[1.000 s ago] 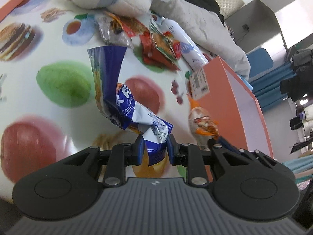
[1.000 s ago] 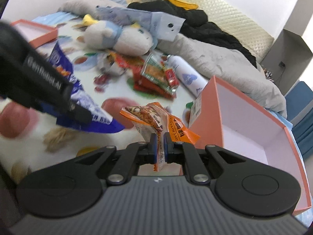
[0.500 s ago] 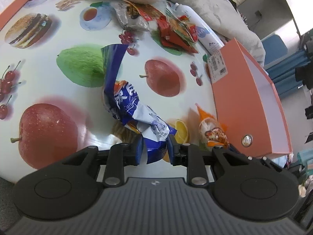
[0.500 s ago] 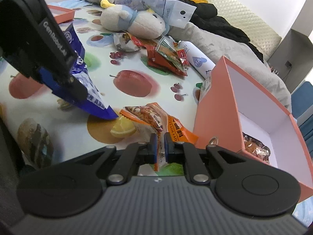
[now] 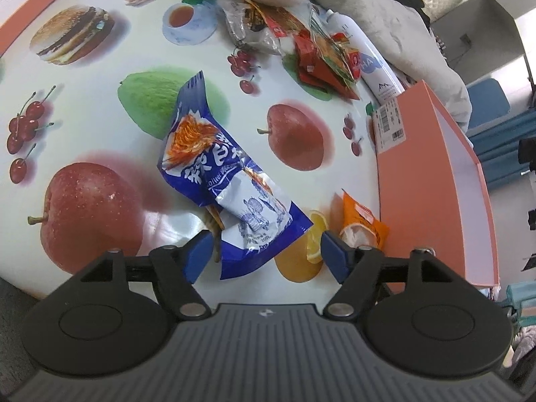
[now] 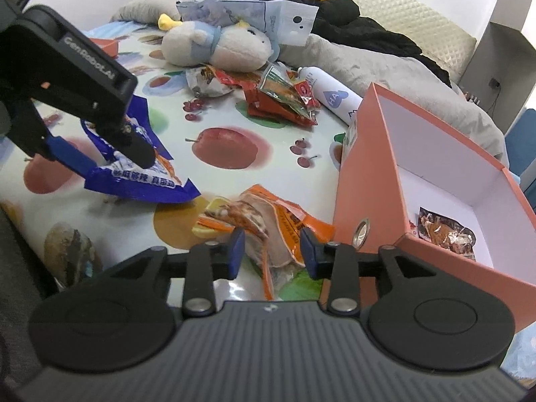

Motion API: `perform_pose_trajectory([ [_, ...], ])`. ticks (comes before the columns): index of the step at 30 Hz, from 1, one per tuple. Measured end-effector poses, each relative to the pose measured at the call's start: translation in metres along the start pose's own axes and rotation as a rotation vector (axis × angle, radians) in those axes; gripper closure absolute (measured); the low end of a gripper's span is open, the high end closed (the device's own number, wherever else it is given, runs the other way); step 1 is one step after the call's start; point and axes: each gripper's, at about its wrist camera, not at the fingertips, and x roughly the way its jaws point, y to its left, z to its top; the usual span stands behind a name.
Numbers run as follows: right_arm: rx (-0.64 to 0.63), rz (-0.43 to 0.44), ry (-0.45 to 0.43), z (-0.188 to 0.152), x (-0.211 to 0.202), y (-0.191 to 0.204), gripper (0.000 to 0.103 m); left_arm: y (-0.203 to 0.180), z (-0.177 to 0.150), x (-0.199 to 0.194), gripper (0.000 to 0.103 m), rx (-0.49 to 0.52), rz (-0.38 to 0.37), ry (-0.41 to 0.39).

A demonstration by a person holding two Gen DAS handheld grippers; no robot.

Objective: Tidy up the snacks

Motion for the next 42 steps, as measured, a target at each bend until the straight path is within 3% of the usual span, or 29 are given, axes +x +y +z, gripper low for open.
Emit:
perform_pose_trajectory([
  [4, 0.045, 0.015, -0.015, 0.000, -0.005, -0.003, 0.031, 0.005, 0.002, 0.000, 0.027, -0.052, 0.000, -0.011],
  [11, 0.233, 0.096, -0.019, 0.004, -0.004, -0.016, 0.030, 0.012, 0.010, 0.000, 0.027, -0.105, 0.022, -0.055],
  [19, 0.329, 0.069, -0.044, 0.005, -0.002, -0.019, 0.030, 0.013, 0.009, 0.009, 0.027, -0.092, 0.046, -0.060],
  [35, 0.338, 0.031, 0.002, 0.000, 0.028, -0.013, 0.028, 0.012, 0.005, 0.021, 0.028, -0.059, 0.046, -0.077],
  [42, 0.308, 0.058, 0.043, -0.005, 0.039, -0.006, 0.027, 0.005, 0.007, 0.027, 0.029, -0.030, 0.065, -0.091],
])
